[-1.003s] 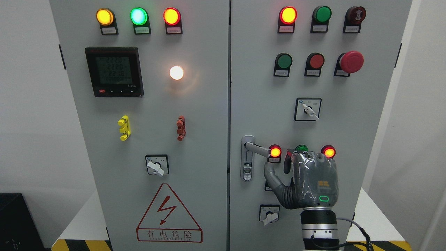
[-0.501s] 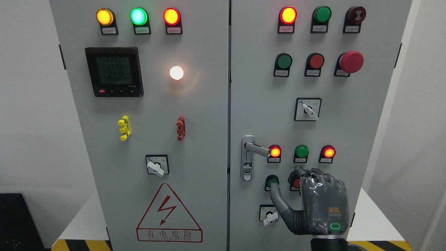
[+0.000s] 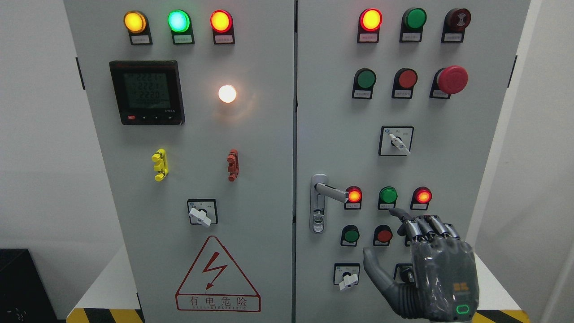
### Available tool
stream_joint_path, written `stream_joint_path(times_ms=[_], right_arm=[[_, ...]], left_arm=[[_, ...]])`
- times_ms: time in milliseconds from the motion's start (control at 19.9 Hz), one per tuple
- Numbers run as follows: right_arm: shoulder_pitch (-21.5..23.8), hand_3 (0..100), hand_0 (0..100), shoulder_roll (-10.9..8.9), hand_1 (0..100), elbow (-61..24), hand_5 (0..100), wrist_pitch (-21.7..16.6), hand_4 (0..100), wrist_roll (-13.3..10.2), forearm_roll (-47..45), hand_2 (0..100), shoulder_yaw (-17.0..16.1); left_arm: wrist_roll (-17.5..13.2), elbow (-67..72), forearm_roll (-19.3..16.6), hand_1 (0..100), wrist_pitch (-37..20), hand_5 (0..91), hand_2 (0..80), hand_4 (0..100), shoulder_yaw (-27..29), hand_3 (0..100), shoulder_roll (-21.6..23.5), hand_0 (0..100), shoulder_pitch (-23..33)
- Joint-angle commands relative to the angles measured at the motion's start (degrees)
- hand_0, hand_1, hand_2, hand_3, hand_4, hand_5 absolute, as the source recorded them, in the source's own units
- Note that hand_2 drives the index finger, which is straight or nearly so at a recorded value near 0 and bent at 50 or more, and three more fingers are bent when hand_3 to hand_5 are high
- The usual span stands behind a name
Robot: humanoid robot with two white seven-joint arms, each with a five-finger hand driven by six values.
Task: Release door handle
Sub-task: 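Open the right hand and withdraw it away from the handle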
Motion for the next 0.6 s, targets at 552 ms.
stream_joint_path(times_ms=[552], right_arm=[[1.0, 0, 28, -0.08, 22, -2.9, 0, -2.9, 0, 0.2, -5.2, 0, -8.1]], left_arm=[[-0.1, -1.0, 0.0, 0, 0.0, 0.0, 2.6, 1, -1.1, 8, 0.0, 0, 0.0]])
